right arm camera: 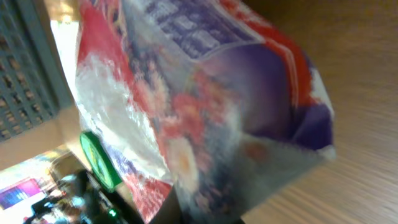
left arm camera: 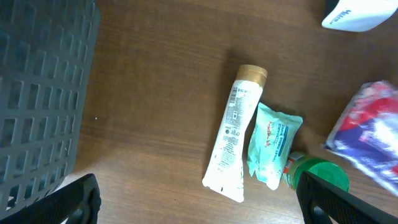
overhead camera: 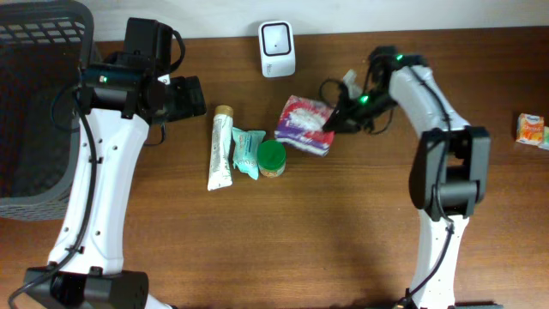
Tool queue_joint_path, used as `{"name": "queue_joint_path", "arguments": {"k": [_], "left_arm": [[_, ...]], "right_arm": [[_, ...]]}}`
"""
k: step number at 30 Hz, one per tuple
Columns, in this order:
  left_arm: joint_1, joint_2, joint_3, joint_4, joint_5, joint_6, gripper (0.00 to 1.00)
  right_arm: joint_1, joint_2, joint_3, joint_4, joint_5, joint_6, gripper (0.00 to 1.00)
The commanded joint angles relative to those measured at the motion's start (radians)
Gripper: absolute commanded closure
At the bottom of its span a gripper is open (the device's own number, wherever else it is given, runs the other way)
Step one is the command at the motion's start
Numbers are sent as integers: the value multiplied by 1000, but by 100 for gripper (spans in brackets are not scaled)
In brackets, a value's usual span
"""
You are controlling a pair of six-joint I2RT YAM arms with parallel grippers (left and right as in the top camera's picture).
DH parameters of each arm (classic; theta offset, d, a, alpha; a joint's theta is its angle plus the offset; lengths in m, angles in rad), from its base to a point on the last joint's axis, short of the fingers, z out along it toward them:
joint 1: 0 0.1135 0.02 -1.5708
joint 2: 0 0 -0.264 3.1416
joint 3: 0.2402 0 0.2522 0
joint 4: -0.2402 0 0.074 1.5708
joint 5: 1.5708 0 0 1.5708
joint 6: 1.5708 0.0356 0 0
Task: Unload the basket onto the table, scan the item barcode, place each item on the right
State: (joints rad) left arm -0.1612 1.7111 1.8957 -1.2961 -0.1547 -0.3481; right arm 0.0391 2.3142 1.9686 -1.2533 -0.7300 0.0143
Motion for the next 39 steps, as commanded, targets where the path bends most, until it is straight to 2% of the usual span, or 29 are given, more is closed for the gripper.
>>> {"name": "queue_joint_path", "arguments": {"k": [1,5,7,9,10,13,20,21,22,25,28,33,36,39], "left_arm": [[-2,1,0,0,-7,5,1],[-2,1,0,0,-7,5,1],[-2,1,0,0,-7,5,1],[-2,1,0,0,-7,5,1],[-2,1,0,0,-7,5,1],[-2,1,0,0,-7,5,1],[-2,1,0,0,-7,5,1],[-2,1,0,0,-7,5,1],[-2,1,0,0,-7,5,1],[-2,1,0,0,-7,5,1],[-2,1,0,0,-7,5,1],[-2,1,0,0,-7,5,1],[-2,1,0,0,-7,5,1],[-2,1,0,0,-7,5,1]], "right_arm": [[-22,-29,118,-95,146,-200,96],[-22,-28,109,-151,306,-386,96],[-22,-27,109,-155,452,-403,96],[-31,-26,109,-158,510,-402,96],[-40,-24,109,-158,498,-399,87],[-51,-19,109,-153,498,-338,40],[-52,-18,109,-130,495,-188,39],[-52,-19,111,-127,496,-172,33],[-53,-19,139,-142,496,-130,27],[-23,-20,318,-259,510,-106,24],[87,-20,428,-280,733,52,20],[287,-17,333,-162,1043,404,16],[366,-17,219,-84,1214,500,16],[409,-17,56,42,1314,526,18]]}}
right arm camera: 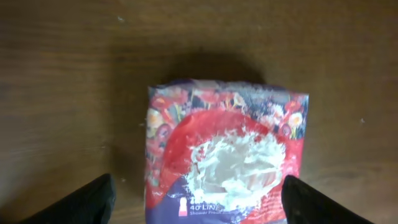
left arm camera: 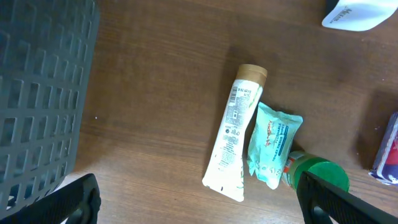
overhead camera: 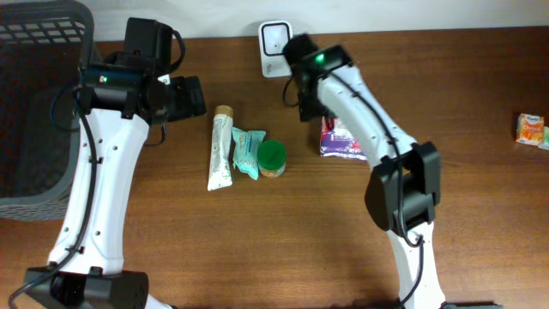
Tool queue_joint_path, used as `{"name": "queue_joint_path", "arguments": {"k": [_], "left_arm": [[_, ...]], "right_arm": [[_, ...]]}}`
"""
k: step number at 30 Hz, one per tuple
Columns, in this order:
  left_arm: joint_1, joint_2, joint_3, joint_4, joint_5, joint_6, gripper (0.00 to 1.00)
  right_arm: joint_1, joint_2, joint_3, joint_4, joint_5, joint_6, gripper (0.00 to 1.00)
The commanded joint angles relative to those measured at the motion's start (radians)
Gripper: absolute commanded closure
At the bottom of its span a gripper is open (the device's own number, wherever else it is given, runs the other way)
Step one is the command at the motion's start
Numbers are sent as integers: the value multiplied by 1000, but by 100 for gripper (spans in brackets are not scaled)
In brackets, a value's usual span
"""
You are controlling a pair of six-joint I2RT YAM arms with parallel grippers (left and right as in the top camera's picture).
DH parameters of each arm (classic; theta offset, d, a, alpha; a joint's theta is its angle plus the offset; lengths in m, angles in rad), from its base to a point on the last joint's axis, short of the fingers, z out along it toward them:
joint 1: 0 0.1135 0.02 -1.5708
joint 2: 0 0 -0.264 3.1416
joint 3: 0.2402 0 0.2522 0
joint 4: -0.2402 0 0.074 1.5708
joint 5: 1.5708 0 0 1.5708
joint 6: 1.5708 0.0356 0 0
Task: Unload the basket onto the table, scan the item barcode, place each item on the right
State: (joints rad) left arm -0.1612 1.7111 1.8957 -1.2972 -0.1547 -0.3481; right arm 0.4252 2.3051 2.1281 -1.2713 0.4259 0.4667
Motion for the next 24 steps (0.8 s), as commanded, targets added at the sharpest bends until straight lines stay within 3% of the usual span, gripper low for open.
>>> {"name": "queue_joint_path", "arguments": {"k": [1,4,6,13,21,22,23,24], "left_arm": [[-2,1,0,1,-7,5,1],[-2,1,0,1,-7,5,1],[-2,1,0,1,-7,5,1],[-2,1,0,1,-7,5,1],[-2,1,0,1,-7,5,1],[-2,1,0,1,-7,5,1],[-2,1,0,1,-7,5,1],[-2,1,0,1,-7,5,1]], "right_arm": [[29,-8,-137,85,182,74,18],[41,-8,-261,186,275,73,24],[39,-8,-288,203,278,74,34],[33,-10,-214,123,219,62,95],[-135,-10,74,-39,-296,-183,96],[-161,-10,75,-73,-277,-183,92],[-177,-8,68,-87,-276,-183,78],[-182,-8,55,-87,-275,-186,73]]}}
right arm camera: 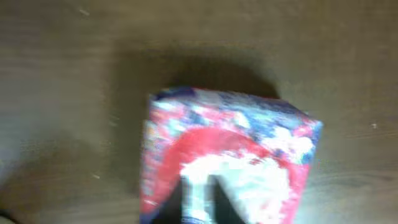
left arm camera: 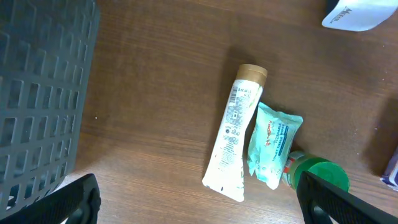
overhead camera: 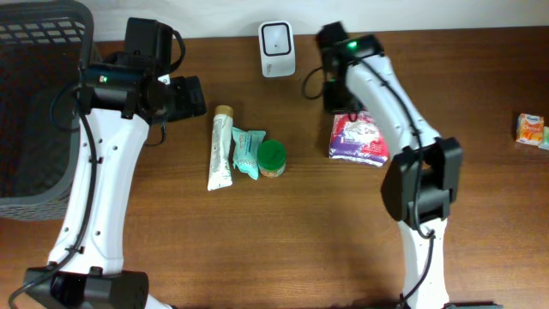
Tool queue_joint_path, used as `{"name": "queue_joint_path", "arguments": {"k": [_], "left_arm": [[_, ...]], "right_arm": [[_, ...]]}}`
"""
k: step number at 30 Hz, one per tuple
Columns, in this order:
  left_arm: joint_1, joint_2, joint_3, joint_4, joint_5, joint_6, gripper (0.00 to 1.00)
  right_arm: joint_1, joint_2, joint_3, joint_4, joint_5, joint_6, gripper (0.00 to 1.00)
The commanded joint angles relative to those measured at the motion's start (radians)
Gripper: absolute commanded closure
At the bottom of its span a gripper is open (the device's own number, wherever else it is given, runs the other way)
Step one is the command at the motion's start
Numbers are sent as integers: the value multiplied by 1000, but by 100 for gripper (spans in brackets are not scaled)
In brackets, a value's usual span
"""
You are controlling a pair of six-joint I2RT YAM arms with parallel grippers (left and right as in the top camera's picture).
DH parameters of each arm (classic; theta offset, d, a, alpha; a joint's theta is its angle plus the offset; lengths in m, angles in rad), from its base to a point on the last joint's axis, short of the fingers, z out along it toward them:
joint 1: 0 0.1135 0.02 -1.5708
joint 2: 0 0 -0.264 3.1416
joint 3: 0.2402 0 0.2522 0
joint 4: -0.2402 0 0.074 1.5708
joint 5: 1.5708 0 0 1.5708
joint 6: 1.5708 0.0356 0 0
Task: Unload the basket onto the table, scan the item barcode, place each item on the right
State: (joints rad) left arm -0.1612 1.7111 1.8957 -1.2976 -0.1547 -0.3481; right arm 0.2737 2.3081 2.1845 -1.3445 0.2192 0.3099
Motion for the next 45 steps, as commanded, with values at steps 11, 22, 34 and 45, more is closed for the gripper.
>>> {"name": "queue_joint_path", "arguments": {"k": [11,22,34,45], "left_arm": [[-2,1,0,1,-7,5,1],[-2,1,0,1,-7,5,1],[-2,1,0,1,-7,5,1],[-2,2,0,1,-7,5,1]], "right_arm": [[109,-11,-239,147,339,164,39],[74,-19,-169,126,109,45,96],[-368,-11,-216,43,-1252,-437,96],[-578,-15,-55,-114,-756,-332,48]]}}
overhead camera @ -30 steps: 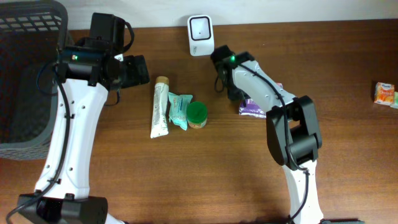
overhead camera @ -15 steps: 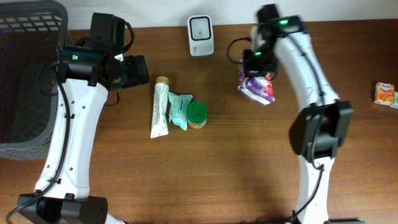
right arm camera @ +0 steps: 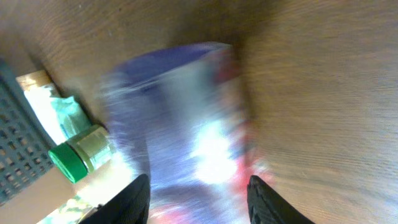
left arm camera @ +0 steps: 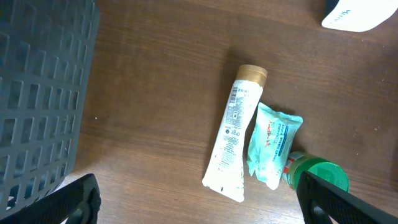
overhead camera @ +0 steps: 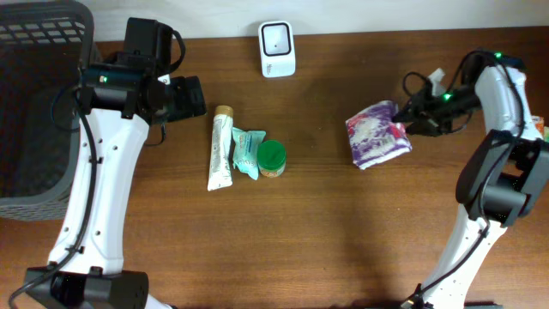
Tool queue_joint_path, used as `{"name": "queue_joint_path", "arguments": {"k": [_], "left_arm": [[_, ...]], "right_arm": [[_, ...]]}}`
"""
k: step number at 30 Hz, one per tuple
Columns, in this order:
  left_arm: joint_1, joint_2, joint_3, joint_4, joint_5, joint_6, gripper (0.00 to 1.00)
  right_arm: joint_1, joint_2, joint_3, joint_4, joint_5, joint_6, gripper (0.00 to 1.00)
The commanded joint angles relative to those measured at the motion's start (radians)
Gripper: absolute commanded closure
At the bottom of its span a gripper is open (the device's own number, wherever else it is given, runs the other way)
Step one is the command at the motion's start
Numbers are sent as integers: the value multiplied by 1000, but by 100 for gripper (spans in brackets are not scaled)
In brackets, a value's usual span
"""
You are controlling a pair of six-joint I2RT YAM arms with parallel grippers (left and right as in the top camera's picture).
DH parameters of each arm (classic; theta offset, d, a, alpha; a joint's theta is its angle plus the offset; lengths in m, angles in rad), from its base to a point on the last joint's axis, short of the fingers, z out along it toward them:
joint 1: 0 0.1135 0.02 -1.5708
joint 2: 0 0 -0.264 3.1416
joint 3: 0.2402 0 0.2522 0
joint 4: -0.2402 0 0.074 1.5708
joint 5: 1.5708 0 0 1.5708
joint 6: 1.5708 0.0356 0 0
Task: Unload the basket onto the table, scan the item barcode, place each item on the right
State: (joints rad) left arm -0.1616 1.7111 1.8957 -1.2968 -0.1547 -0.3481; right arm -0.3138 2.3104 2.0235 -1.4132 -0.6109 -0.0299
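Observation:
The item, a purple, red and white soft package (overhead camera: pixel 376 136), lies tilted at the table's right. My right gripper (overhead camera: pixel 412 122) is at its right edge. In the right wrist view the blurred package (right arm camera: pixel 199 124) fills the gap between my two fingers, and the right gripper (right arm camera: pixel 200 202) is shut on it. The white barcode scanner (overhead camera: pixel 277 49) stands at the back centre, well left of the package. My left gripper (left arm camera: pixel 199 205) hangs open and empty over the table near the basket; in the overhead view the left gripper (overhead camera: pixel 190 97) is left of the tube.
A cream tube (overhead camera: pixel 221 148), a teal packet (overhead camera: pixel 248 152) and a green-capped jar (overhead camera: pixel 272 158) lie together left of centre. A dark mesh basket (overhead camera: pixel 34 103) fills the left side. A small orange and white pack (overhead camera: pixel 533 128) sits at the right edge.
My right arm has swung from the scanner side to the far right. The package sits a little further right and is turned, with the right gripper now at its right edge. The left arm has not moved.
The right gripper first held the package beside the green-capped jar. Then the package lay flat further right with the gripper open above it. Then the fingers stood close together on its top. Now the package is further right again, gripped from its right side.

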Motion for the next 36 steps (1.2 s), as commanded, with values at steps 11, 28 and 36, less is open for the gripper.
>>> {"name": "queue_joint_path", "arguments": {"k": [11,28,36], "left_arm": [[-2,2,0,0,-7,5,1],[-2,2,0,1,-7,5,1],[-2,2,0,0,-7,5,1]], "right_arm": [[11,-11,171,-49,264,-45,16],[-1,60,-117,103,64,-199,23],[-1,60,-170,154,19,-197,74]]}}
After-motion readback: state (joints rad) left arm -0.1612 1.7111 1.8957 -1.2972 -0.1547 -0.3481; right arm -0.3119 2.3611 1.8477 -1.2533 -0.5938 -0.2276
